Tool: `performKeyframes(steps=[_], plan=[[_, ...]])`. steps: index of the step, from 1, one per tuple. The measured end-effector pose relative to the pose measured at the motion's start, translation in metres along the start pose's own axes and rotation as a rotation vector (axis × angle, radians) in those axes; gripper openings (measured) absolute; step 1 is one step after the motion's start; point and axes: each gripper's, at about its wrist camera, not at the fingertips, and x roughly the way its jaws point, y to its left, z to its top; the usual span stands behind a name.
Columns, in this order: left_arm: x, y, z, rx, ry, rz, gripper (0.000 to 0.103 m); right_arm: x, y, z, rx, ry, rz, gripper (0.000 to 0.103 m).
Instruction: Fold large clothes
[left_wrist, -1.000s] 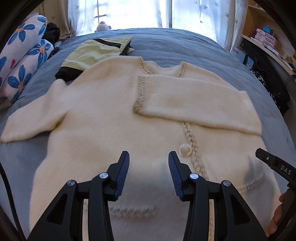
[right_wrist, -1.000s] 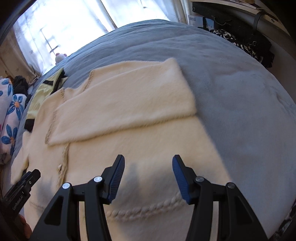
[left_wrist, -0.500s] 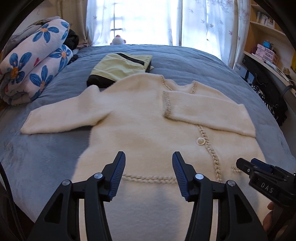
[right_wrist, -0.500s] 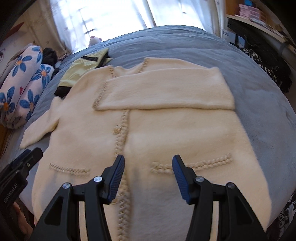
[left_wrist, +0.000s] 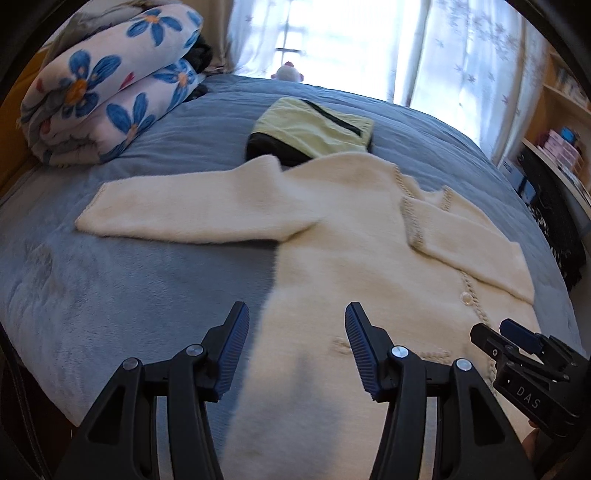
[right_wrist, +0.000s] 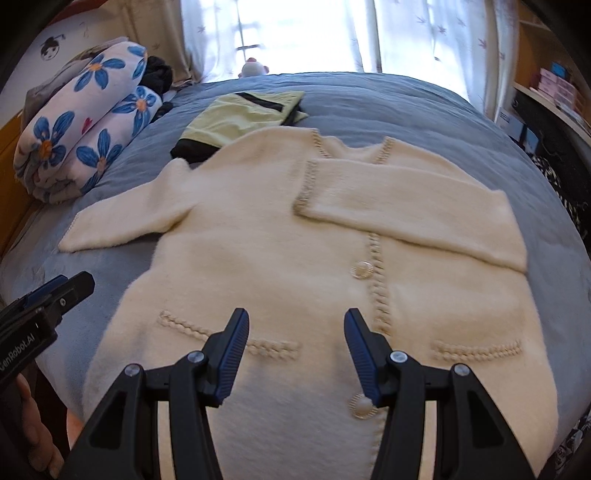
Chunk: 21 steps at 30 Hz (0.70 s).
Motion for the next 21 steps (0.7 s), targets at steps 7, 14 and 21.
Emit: performKeyframes(steps=[7, 14, 21], plan=[[0.022, 0.073, 0.014, -0.081, 0.005, 0.035, 0.053, 0.029, 0.044, 0.021, -0.050, 0.009, 0.011, 0.054], [0.069, 0.148, 0.031, -0.216, 0.051, -0.008, 0.053, 0.060, 0.085, 0.047, -0.074, -0.003, 0.034, 0.054], [0.123, 0.199, 0.043, -0.342, 0.089, -0.105, 0.053, 0.087, 0.119, 0.064, -0.113, -0.018, 0.036, 0.054]])
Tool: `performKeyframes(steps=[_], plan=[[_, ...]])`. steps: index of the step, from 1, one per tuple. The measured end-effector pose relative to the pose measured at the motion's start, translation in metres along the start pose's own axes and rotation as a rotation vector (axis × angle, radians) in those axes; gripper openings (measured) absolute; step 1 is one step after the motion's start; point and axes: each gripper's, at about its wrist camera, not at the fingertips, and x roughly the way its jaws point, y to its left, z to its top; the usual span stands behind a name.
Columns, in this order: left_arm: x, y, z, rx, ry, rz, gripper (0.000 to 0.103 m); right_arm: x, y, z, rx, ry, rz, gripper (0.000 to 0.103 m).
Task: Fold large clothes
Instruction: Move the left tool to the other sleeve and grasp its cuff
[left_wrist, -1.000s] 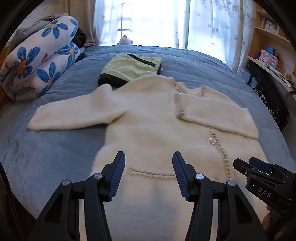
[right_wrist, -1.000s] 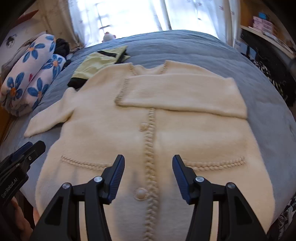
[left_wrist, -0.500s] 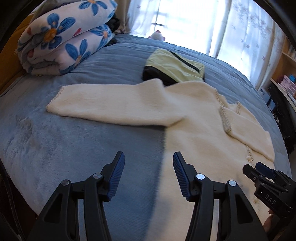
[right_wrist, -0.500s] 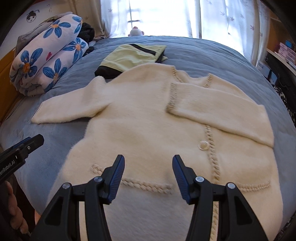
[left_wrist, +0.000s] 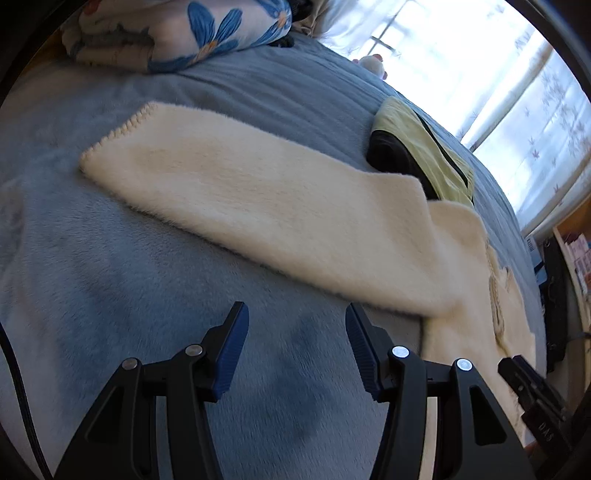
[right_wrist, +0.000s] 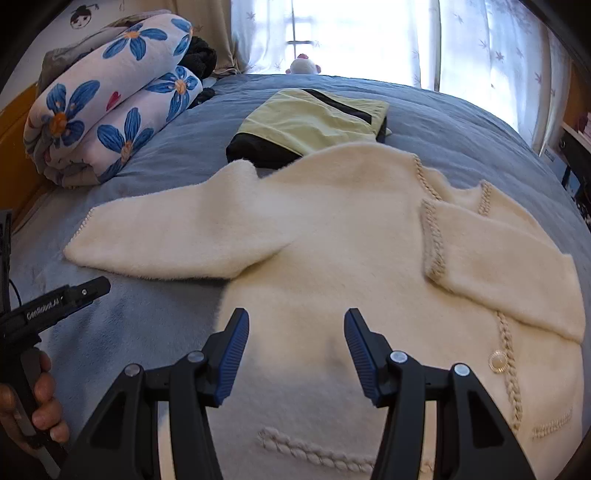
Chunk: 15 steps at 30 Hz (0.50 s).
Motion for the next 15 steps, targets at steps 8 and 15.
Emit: performKeyframes(steps=[8, 15], plan=[[0.042, 0.033, 0.034, -0.097, 0.031, -0.120, 0.053, 0.032, 0.007, 0.009, -0.009, 0.022, -0.025, 0.054], [0.062, 0.060, 0.064, -0.174, 0.011, -0.185, 0.052, 0.051, -0.007, 0.015, 0.050, 0.053, -0.041, 0.054]])
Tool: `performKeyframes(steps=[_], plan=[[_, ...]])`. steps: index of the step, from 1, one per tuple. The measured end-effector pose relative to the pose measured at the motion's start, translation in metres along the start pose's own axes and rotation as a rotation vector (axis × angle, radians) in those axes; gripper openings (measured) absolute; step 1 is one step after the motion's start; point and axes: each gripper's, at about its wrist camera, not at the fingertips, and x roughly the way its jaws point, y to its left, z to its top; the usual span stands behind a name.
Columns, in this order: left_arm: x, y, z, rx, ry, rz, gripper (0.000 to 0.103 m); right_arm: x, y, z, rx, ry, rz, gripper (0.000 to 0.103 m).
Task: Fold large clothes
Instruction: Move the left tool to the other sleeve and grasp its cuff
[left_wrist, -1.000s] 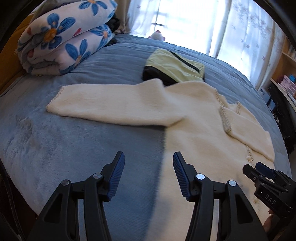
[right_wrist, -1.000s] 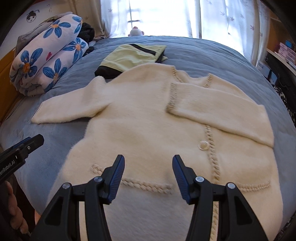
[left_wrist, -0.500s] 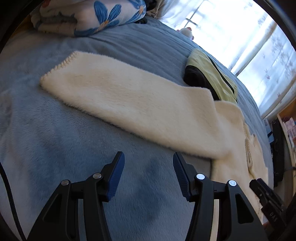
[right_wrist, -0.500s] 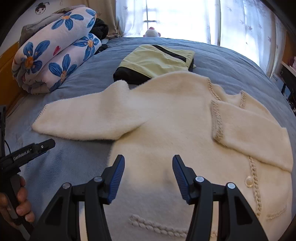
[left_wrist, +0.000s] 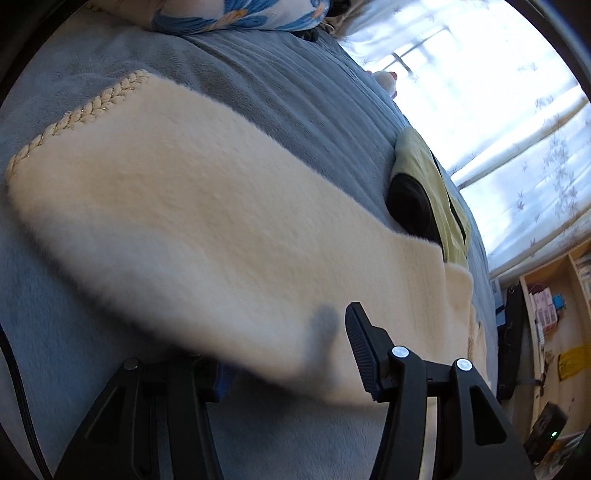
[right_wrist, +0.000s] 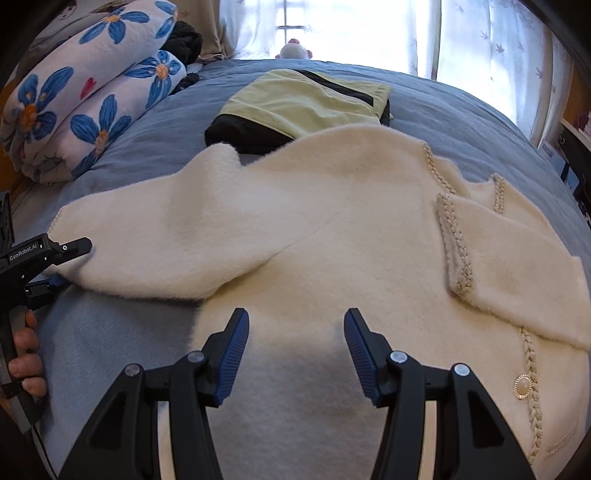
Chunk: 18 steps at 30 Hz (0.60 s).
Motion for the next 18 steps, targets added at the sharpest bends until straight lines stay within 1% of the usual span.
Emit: performKeyframes(steps=[1, 2, 3, 4, 5, 7, 8, 11, 13, 15, 18], plan=[[-0.001, 0.003, 0.004, -0.016, -0.015, -0.003, 0.049, 0.002, -0.002, 0.000, 0.007, 0.005, 0.000, 0.054], [-0.002, 0.005, 0.007, -0.028, -0.031, 0.006, 0.041, 0.003, -0.004, 0.000, 0.012, 0.010, 0.001, 0.054], [-0.004, 0.008, 0.011, -0.037, -0.051, 0.026, 0.035, 0.003, -0.006, -0.001, 0.016, 0.014, 0.001, 0.054], [-0.007, 0.010, 0.014, -0.039, -0.067, 0.042, 0.023, 0.004, -0.007, -0.001, 0.020, 0.017, 0.003, 0.054], [-0.010, 0.014, 0.018, -0.043, -0.084, 0.047, 0.017, 0.003, -0.009, -0.002, 0.026, 0.020, 0.005, 0.054], [-0.017, 0.014, 0.021, -0.051, -0.106, 0.039, 0.014, 0.001, -0.014, -0.003, 0.040, 0.020, 0.010, 0.054], [-0.023, 0.007, 0.021, -0.031, -0.127, 0.056, 0.013, -0.001, -0.017, -0.003, 0.049, 0.018, 0.015, 0.054], [-0.040, -0.028, 0.016, 0.093, -0.204, 0.153, 0.010, -0.008, -0.027, -0.004, 0.069, 0.010, 0.022, 0.054], [-0.055, -0.066, 0.010, 0.204, -0.257, 0.200, 0.009, -0.015, -0.034, -0.005, 0.083, 0.001, 0.025, 0.054], [-0.069, -0.105, 0.000, 0.309, -0.294, 0.205, 0.009, -0.024, -0.044, -0.006, 0.104, -0.013, 0.031, 0.054], [-0.081, -0.171, -0.024, 0.454, -0.306, 0.153, 0.009, -0.038, -0.067, -0.009, 0.147, -0.032, 0.035, 0.054]])
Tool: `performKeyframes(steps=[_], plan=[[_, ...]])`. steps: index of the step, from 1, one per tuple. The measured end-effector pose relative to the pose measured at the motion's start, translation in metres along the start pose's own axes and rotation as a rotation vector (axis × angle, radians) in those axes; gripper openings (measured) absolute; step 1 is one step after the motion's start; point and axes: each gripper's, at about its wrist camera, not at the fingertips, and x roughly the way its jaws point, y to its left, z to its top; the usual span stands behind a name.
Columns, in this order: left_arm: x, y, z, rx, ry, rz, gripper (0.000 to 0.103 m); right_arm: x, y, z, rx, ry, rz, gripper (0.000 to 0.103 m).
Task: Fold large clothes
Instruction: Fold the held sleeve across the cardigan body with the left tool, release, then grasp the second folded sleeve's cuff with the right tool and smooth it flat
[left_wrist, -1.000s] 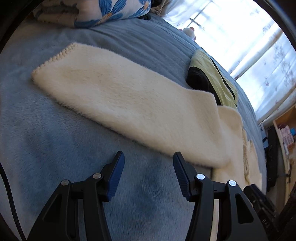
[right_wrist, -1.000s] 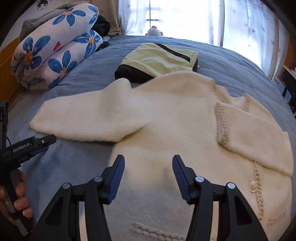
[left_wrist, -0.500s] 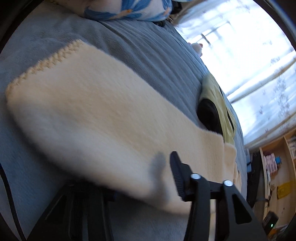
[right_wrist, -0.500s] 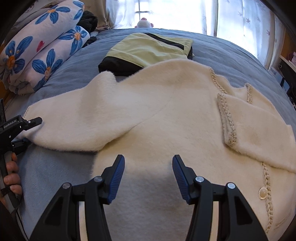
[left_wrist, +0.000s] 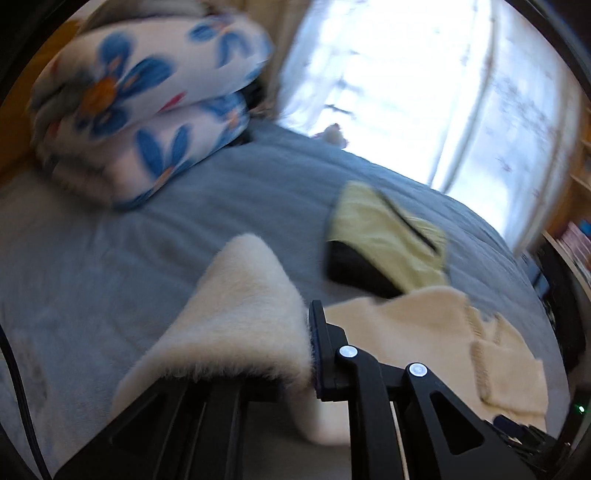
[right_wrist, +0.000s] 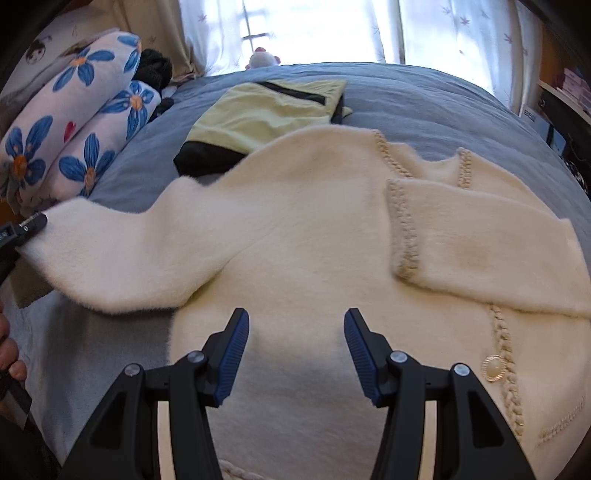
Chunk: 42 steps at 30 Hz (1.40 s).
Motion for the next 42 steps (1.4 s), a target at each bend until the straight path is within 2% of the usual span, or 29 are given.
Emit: performKeyframes(steps=[3, 7, 9, 12, 15, 18, 20, 22, 27, 36, 42], plan=[[-0.011, -0.072, -0.004, 0.122, 0.013, -0.075, 0.009, -0.017, -0.032, -0.001, 0.055, -0.030, -0.021, 0.054], [-0.005, -0.158, -0.039, 0.259, 0.090, -0.173, 0.009, -0.035, -0.086, -0.009, 0.147, -0.045, -0.065, 0.054], [0.014, -0.195, -0.064, 0.303, 0.178, -0.193, 0.010, -0.040, -0.110, -0.015, 0.180, -0.041, -0.086, 0.054], [0.046, -0.232, -0.111, 0.346, 0.350, -0.217, 0.018, -0.046, -0.146, -0.026, 0.215, -0.019, -0.117, 0.054], [0.066, -0.248, -0.152, 0.380, 0.496, -0.209, 0.038, -0.052, -0.171, -0.037, 0.240, -0.008, -0.123, 0.054], [0.055, -0.250, -0.167, 0.414, 0.486, -0.200, 0.054, -0.055, -0.183, -0.043, 0.253, -0.006, -0.114, 0.054], [0.045, -0.245, -0.166, 0.400, 0.493, -0.219, 0.064, -0.056, -0.186, -0.046, 0.257, -0.005, -0.097, 0.054], [0.033, -0.241, -0.165, 0.383, 0.493, -0.225, 0.065, -0.054, -0.185, -0.047, 0.256, -0.001, -0.081, 0.054], [0.004, -0.218, -0.157, 0.340, 0.461, -0.185, 0.065, -0.055, -0.168, -0.048, 0.220, -0.007, -0.030, 0.054], [-0.021, -0.153, -0.140, 0.172, 0.408, -0.093, 0.065, -0.055, -0.097, -0.039, 0.020, -0.015, 0.069, 0.054], [-0.022, -0.127, -0.138, 0.126, 0.396, -0.061, 0.065, -0.038, -0.040, -0.026, -0.157, -0.015, 0.084, 0.054]])
